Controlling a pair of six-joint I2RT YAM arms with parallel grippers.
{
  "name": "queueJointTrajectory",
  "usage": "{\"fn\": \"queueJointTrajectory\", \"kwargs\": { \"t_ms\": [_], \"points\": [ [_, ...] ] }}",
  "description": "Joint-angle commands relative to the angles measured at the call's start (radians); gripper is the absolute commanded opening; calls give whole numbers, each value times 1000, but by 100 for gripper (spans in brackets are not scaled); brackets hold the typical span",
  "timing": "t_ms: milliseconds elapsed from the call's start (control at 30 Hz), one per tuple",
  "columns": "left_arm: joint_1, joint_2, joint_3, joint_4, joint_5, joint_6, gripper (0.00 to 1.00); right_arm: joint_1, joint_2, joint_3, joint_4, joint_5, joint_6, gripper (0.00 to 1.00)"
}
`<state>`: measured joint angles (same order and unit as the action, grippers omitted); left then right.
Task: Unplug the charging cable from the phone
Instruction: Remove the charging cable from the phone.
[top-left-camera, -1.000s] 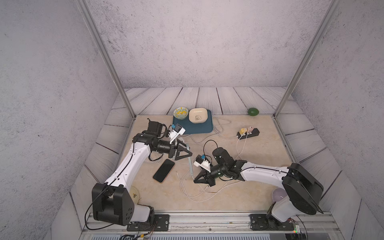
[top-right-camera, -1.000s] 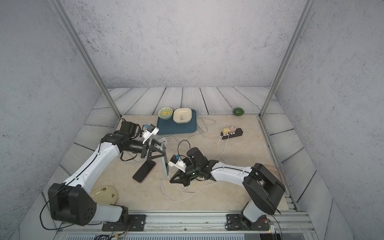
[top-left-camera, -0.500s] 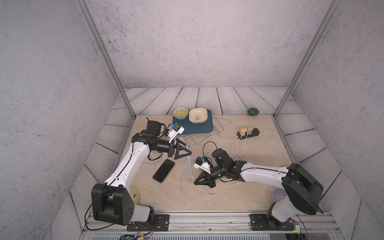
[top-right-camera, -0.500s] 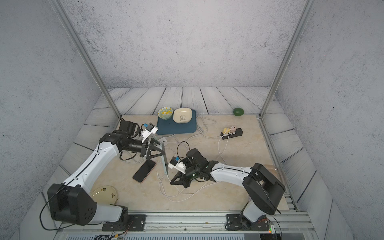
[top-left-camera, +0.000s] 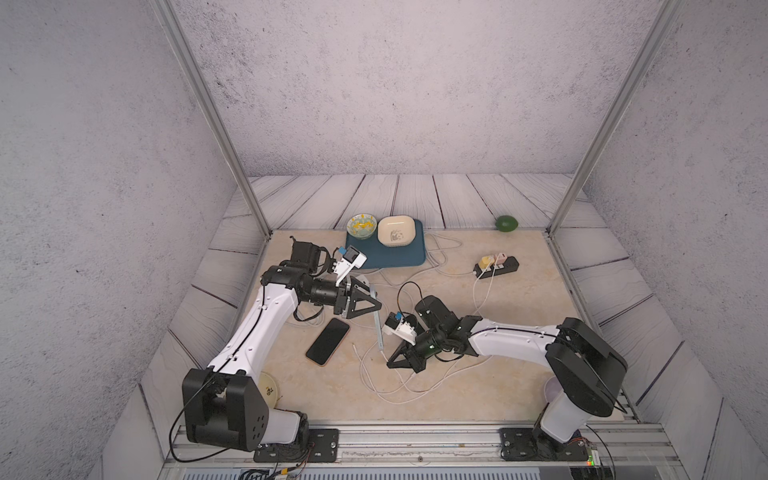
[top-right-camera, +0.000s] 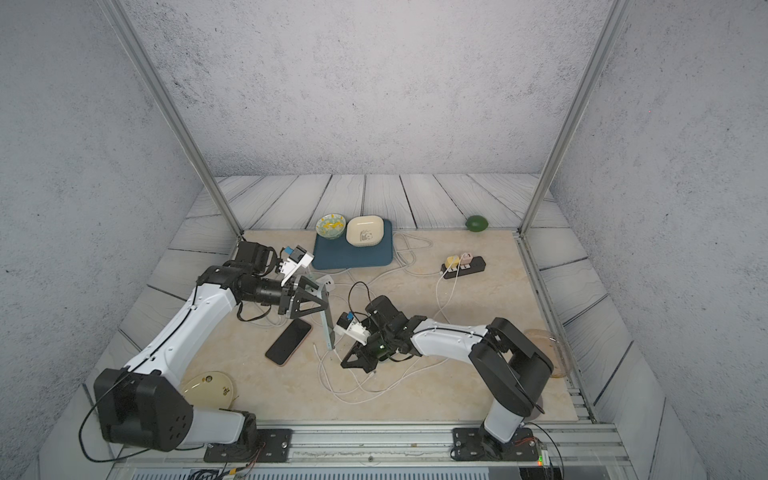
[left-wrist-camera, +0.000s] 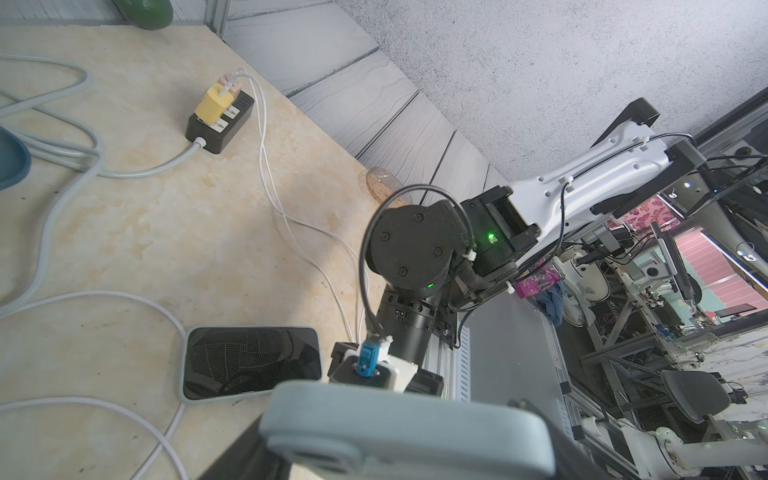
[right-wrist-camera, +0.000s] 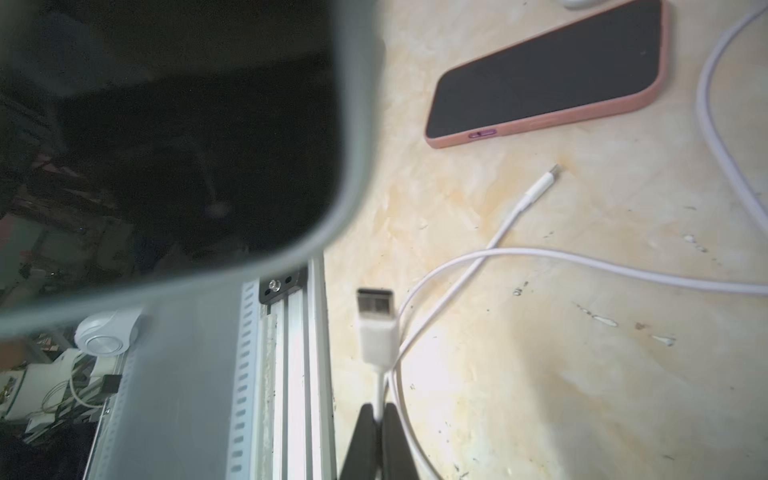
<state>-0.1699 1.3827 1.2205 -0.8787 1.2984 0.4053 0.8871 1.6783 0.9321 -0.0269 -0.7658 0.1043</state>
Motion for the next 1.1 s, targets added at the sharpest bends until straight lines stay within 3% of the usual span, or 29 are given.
{"fn": "queueJointTrajectory", "kwargs": {
  "t_ms": [0, 167, 500, 1067],
  "points": [
    [7, -28, 32, -23, 64, 28, 24, 4, 33, 48, -52, 134, 59, 7],
    [7, -30, 30, -34, 65, 43, 24, 1, 84, 114, -108, 274, 145, 7],
    [7, -31, 31, -58, 73, 71, 25, 1, 171, 232, -272, 414, 189, 14],
    [7, -29, 29, -85, 73, 110, 25, -97, -12, 186, -248, 272, 172, 30]
  ]
}}
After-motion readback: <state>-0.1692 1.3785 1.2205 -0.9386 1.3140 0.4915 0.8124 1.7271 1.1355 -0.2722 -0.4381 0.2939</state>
